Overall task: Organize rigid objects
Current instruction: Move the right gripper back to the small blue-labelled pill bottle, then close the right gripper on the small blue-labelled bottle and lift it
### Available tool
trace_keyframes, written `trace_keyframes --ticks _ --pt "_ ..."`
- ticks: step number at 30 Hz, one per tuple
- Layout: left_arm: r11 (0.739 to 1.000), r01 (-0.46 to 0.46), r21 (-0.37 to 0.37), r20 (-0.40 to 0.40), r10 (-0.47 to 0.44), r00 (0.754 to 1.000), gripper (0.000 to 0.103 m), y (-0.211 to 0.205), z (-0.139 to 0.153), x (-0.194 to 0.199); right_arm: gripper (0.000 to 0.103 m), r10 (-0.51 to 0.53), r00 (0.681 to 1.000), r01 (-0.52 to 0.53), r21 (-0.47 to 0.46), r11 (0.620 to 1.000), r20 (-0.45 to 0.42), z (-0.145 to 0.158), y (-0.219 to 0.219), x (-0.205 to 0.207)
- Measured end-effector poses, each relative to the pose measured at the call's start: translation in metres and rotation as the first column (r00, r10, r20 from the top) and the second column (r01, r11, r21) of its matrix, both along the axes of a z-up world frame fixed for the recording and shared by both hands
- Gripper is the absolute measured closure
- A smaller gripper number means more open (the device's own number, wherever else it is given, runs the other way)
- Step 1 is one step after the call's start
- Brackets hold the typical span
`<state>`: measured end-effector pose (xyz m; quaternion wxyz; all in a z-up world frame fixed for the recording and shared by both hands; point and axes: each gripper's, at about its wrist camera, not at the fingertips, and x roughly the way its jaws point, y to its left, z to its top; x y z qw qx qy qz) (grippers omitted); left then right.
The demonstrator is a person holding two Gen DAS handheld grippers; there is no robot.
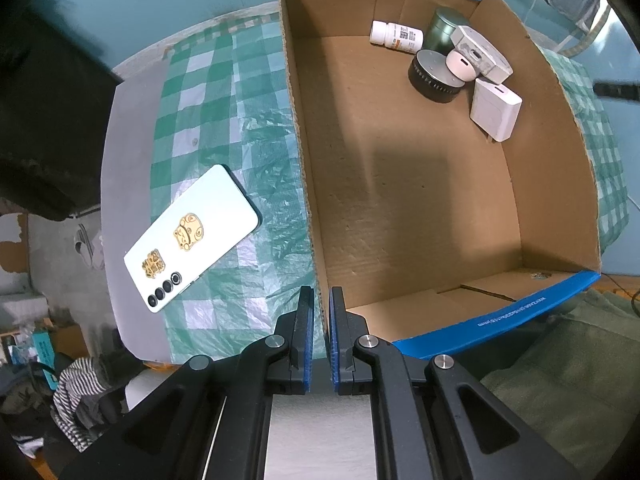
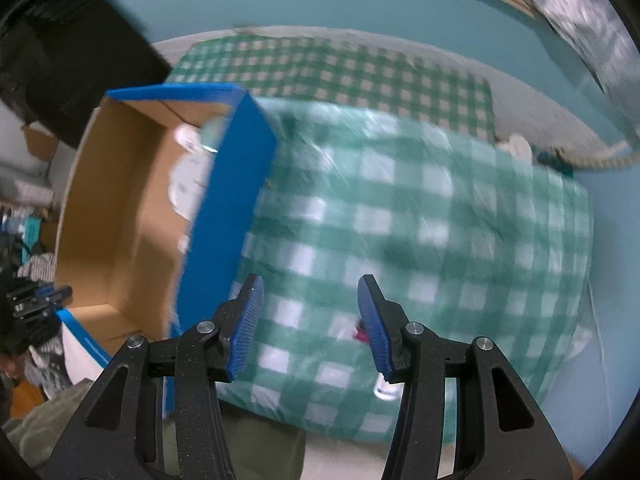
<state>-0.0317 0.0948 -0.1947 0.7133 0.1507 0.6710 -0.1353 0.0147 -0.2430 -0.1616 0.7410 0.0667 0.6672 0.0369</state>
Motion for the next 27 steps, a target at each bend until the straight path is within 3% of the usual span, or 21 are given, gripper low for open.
trace_keyframes --ticks 12,27 --pt "1.000 0.006 -0.002 -0.003 -0.006 1.000 0.096 0.001 0.000 0.000 0.054 -0.141 0.985 0.137 -0.043 0.990 -0.104 -0.055 -0.054 -0.058" --pt "1.000 0.008 -0.005 -0.002 -0.008 1.000 0.096 0.001 0.001 -0.001 0.054 -0.144 0.973 0.136 -0.054 0.989 -0.179 -0.110 -0.061 -0.087"
